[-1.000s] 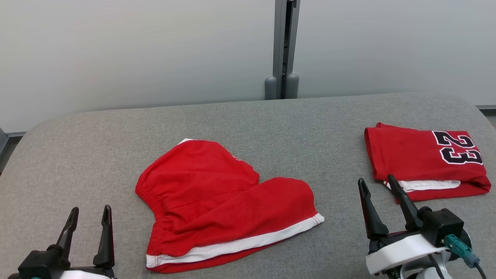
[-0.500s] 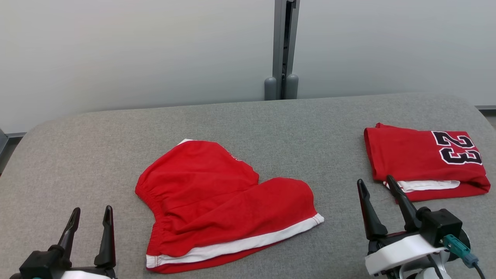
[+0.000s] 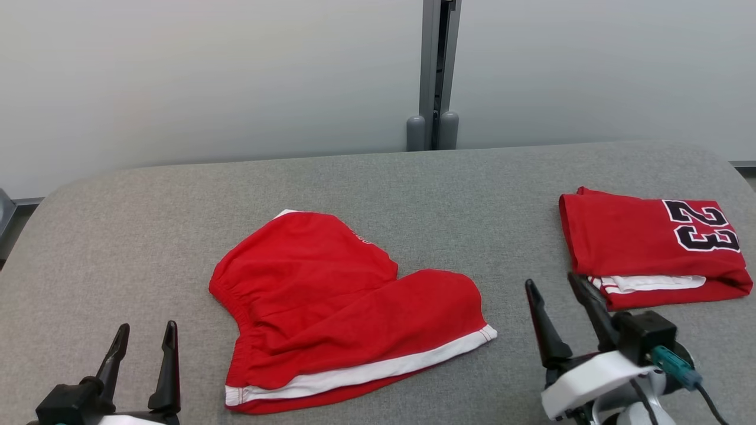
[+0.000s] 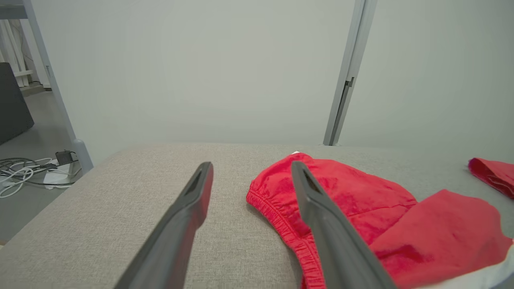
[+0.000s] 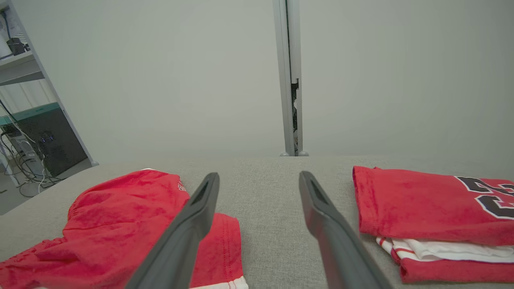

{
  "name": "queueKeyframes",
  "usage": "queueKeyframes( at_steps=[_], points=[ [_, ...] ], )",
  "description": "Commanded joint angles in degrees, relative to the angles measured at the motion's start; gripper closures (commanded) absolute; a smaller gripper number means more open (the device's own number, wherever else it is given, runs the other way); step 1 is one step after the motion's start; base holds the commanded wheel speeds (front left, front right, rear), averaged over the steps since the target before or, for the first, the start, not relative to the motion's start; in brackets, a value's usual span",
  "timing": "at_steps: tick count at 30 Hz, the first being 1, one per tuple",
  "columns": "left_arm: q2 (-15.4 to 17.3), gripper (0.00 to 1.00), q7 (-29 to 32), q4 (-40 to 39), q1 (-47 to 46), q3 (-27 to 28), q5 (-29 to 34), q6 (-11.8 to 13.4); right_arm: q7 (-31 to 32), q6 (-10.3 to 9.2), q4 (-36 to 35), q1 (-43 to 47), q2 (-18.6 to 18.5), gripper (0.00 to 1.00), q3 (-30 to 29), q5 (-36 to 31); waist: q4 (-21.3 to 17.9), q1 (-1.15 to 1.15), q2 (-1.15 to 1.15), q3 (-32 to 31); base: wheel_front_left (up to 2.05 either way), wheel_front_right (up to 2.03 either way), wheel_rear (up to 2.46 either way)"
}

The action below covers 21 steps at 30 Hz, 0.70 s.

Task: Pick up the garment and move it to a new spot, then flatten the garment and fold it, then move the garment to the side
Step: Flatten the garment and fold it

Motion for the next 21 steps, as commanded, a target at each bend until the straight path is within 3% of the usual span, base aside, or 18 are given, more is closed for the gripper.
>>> queueKeyframes(
  at_steps=[1,12,21],
  points=[
    [0.14,0.0,0.13,0.27,-1.14,-0.02,-0.38,-0.3,0.71,0.01,0.43,-0.82,-0.32,0.0,0.43,0.25,0.13,0.0,0.0,0.11,0.0,0.0,0.0],
    [1.54,0.0,11.29,0.98,-1.23,-3.91,-5.66,-2.6,8.28,0.01,9.54,-6.66,-1.88,0.0,4.47,4.21,2.73,0.0,0.0,2.82,0.0,0.0,0.0],
    [5.37,0.0,20.18,1.44,-3.31,-11.3,-11.29,-3.51,19.39,0.01,18.66,-11.62,-1.65,0.0,6.19,7.7,5.16,0.0,0.0,7.55,0.0,0.0,0.0]
  ],
)
